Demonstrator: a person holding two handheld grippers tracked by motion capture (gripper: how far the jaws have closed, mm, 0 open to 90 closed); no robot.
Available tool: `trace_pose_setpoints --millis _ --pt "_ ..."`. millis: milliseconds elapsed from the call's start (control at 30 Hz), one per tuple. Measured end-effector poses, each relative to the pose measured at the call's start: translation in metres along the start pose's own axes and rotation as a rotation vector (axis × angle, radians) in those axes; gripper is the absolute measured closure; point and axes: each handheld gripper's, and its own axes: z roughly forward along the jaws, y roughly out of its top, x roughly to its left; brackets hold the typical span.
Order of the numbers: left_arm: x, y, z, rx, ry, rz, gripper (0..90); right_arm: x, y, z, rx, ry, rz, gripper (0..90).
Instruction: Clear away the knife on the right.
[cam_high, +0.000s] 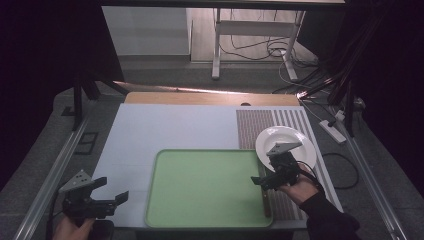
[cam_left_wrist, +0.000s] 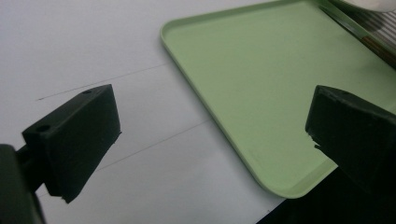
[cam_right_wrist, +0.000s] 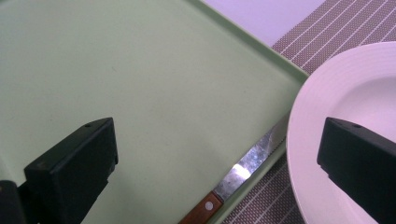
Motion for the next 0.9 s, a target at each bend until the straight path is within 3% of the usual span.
trace_pose_setpoints --millis 400,900 --pt "0.000 0.000 0.000 0.000 0.000 -0.002 1.0 -0.001 -0.010 -0.006 0.005 -0.009 0.007 0.0" --pt "0.000 0.000 0.000 -0.001 0.002 -0.002 1.2 -0.006 -0.025 -0.021 -0.026 -0.041 0.064 0.0"
